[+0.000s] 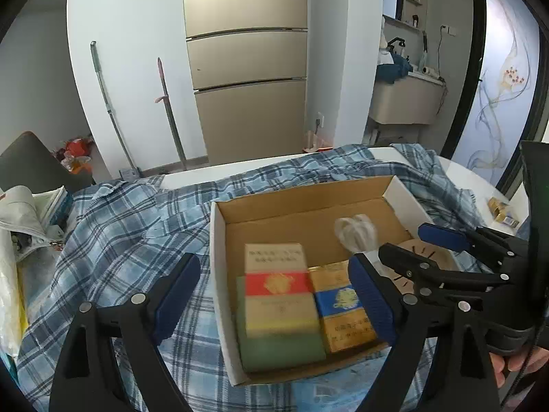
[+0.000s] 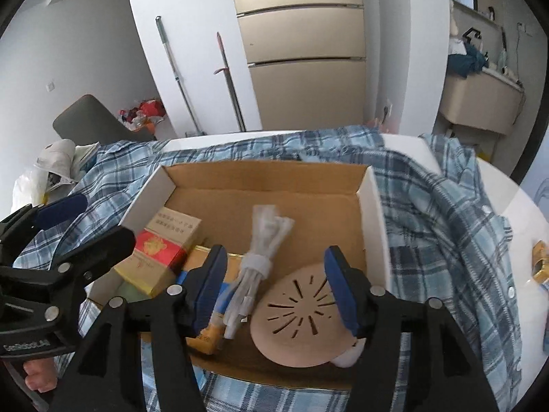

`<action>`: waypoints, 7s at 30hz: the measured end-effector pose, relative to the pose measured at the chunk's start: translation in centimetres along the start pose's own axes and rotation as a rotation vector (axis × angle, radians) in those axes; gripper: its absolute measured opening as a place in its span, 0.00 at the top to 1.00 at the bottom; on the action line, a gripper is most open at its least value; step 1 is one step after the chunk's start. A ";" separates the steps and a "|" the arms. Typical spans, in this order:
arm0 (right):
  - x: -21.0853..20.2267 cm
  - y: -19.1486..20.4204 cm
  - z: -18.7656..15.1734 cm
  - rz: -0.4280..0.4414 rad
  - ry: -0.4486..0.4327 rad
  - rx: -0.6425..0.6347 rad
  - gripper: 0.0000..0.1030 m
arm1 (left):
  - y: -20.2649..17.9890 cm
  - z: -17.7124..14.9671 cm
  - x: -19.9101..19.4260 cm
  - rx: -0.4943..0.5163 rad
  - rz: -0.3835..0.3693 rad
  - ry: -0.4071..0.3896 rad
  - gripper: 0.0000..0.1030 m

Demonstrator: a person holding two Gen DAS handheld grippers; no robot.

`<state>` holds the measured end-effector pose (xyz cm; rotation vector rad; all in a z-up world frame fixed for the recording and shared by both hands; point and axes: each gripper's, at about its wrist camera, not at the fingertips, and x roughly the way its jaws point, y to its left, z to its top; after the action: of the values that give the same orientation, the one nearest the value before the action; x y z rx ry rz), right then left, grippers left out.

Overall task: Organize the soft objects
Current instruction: 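Release the red-gold box into the box with the left gripper while the right gripper releases the cable, then withdraw both grippers and move the right gripper toward the black Face tissue pack, then grasp the black Face tissue pack with the right gripper and lift it, then grasp the blue translucent packet with the left gripper while the right gripper holds the Face pack, then lower the blue packet into the box with the left gripper while the right gripper drops the Face pack in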

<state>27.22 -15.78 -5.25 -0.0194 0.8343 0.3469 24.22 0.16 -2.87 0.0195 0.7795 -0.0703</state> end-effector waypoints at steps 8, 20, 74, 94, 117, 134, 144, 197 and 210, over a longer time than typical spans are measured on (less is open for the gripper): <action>-0.4 -0.3 0.3 -0.001 -0.015 0.015 0.44 | 0.1 0.3 -0.9 -0.013 0.018 -0.037 0.13; -3.8 0.7 1.2 -0.016 -0.120 -0.019 0.44 | 0.4 1.2 -5.0 -0.051 0.000 -0.150 0.13; -13.1 2.0 -11.5 -0.013 -0.335 -0.152 0.07 | -1.8 -14.6 -17.3 0.004 0.065 -0.510 0.00; -12.4 2.1 -11.3 -0.012 -0.280 -0.158 0.07 | -1.7 -14.2 -17.1 0.001 0.062 -0.484 0.00; -5.6 6.7 -13.6 0.245 0.161 -0.391 0.36 | -0.8 -13.5 -14.4 -0.023 -0.025 -0.322 0.00; -12.4 -0.1 -10.5 -0.072 -0.259 -0.062 0.56 | -3.7 -10.7 -10.7 0.028 -0.075 -0.138 0.00; -12.0 -2.1 -10.2 -0.109 -0.243 0.030 0.56 | -6.5 -8.2 -3.3 0.028 -0.031 0.098 0.00; -20.0 0.1 -8.4 -0.109 -0.519 -0.078 0.56 | -6.0 -8.0 -19.3 0.018 -0.002 -0.541 0.31; -25.1 1.7 2.6 -0.144 -0.590 -0.043 0.56 | -7.0 1.2 -24.3 0.006 0.010 -0.603 0.31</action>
<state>13.03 -21.14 15.00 -0.0159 0.2392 0.2161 7.37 -5.47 15.13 0.0073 0.1768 -0.0640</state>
